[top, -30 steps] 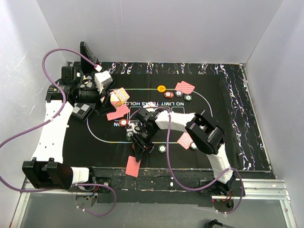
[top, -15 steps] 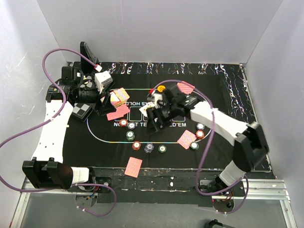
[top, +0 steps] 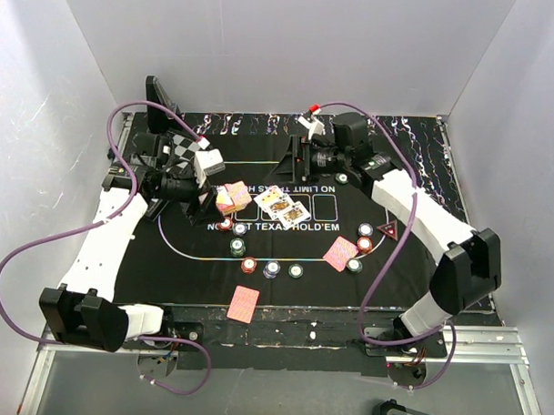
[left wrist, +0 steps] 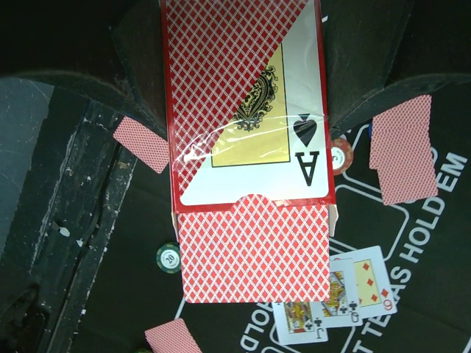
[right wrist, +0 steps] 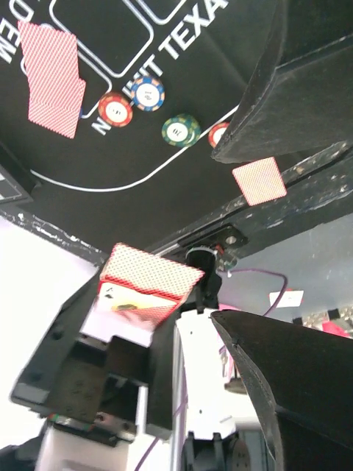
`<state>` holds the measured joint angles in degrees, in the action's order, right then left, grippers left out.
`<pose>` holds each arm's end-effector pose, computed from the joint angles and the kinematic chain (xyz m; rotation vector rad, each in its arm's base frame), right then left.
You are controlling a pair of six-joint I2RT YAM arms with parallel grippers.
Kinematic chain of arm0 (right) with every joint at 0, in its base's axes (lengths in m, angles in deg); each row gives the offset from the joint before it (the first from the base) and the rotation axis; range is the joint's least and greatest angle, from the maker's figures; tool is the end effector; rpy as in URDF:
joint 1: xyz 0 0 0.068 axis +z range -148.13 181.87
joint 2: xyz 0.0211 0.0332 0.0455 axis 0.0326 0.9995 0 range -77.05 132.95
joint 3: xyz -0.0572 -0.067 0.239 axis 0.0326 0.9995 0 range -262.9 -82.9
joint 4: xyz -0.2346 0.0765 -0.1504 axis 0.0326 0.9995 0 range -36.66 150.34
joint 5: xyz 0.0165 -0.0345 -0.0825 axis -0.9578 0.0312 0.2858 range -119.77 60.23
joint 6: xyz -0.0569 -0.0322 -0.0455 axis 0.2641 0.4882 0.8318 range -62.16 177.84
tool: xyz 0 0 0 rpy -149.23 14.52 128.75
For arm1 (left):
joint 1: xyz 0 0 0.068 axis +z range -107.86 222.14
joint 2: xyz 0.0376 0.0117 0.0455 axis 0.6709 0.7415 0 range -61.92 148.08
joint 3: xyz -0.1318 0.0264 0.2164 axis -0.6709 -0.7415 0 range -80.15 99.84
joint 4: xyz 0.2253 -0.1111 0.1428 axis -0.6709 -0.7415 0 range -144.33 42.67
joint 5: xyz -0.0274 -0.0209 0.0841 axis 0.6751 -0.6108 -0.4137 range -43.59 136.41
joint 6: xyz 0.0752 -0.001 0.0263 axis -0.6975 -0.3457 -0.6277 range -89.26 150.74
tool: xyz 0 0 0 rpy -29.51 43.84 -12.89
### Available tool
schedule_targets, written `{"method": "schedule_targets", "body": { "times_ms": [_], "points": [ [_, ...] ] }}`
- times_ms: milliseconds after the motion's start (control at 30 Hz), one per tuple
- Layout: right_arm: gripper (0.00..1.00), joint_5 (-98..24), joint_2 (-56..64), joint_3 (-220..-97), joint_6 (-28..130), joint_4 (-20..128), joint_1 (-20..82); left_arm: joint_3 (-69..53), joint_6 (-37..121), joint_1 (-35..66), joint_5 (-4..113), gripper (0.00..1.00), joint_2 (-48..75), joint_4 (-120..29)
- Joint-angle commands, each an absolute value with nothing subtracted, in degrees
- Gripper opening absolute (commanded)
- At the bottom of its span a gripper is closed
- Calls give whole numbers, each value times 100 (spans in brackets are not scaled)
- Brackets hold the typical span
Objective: Distribute texas hold em gaming equipment
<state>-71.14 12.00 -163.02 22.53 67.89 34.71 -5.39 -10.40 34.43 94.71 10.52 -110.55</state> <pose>0.3209 0.2610 0.3254 -0.4791 2.1303 1.4417 0.2664 -0.0878 0.3139 1.1980 1.9888 -0.8181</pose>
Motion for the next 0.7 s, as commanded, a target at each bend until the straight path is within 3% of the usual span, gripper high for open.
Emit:
{"method": "schedule_targets", "body": {
  "times_ms": [0,400,667],
  "points": [
    [88,-7329,1575,-16709,1530,6011,3658,-580,-1162,3212,9756,1,777,-10832],
    [90,-7099,2384,-17325,1452,6310,4177,-378,-1083,2966,9677,0,910,-10657],
    [91,-7328,2350,-16957,1206,5950,4239,-325,-1039,2948,9607,0,910,-10560]
  ]
}}
